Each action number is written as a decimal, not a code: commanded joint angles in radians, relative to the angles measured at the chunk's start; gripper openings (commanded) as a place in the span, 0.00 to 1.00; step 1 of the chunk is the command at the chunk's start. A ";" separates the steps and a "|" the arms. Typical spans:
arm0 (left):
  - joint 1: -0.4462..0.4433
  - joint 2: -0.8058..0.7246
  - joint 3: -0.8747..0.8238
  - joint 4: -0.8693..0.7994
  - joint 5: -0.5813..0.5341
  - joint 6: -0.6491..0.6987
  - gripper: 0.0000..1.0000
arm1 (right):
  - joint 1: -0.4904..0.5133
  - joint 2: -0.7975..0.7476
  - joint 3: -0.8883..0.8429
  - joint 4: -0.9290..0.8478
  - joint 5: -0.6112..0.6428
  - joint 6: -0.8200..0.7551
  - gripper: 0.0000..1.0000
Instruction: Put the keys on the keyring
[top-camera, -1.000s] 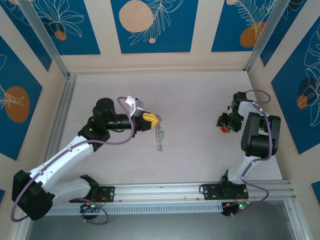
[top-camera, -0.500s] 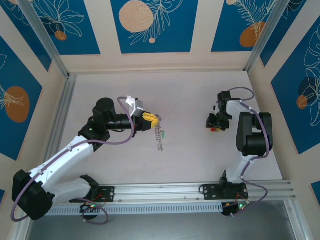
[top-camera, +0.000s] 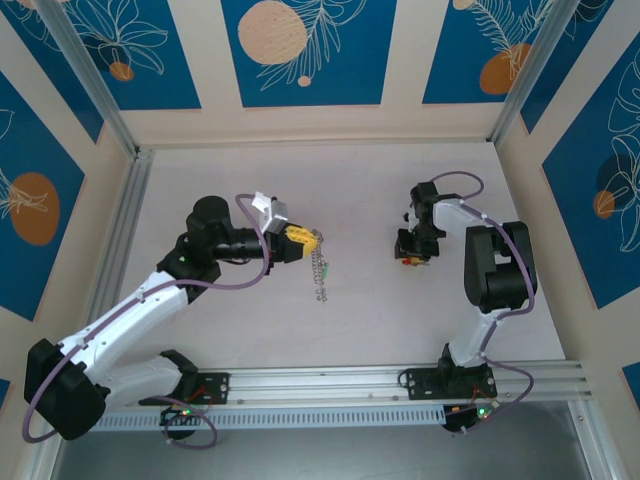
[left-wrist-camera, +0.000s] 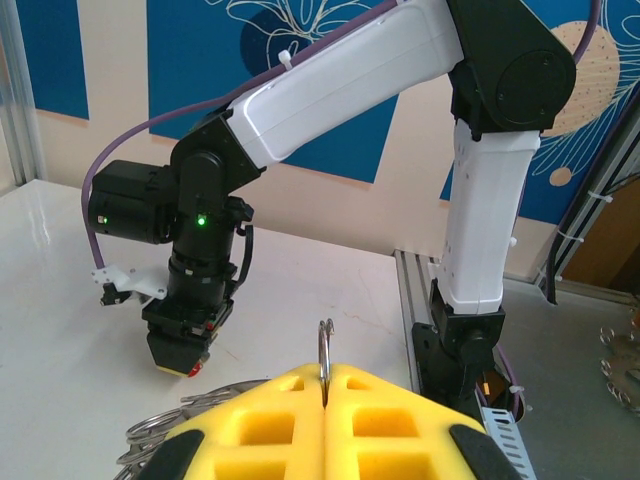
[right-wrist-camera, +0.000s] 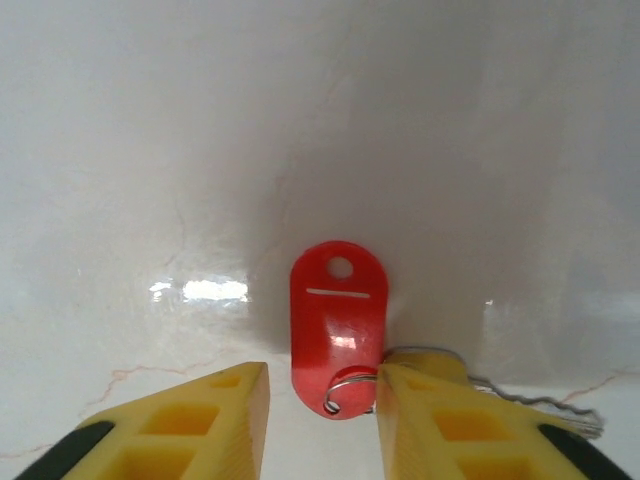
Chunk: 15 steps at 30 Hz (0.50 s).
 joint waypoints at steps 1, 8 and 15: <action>0.006 -0.021 -0.001 0.046 0.029 0.003 0.00 | 0.004 0.003 0.005 -0.029 0.019 -0.010 0.30; 0.003 -0.025 -0.001 0.041 0.028 0.006 0.00 | 0.011 0.032 0.012 -0.028 0.053 -0.026 0.30; 0.002 -0.024 -0.001 0.035 0.024 0.015 0.00 | 0.055 0.066 0.032 -0.034 0.109 -0.043 0.21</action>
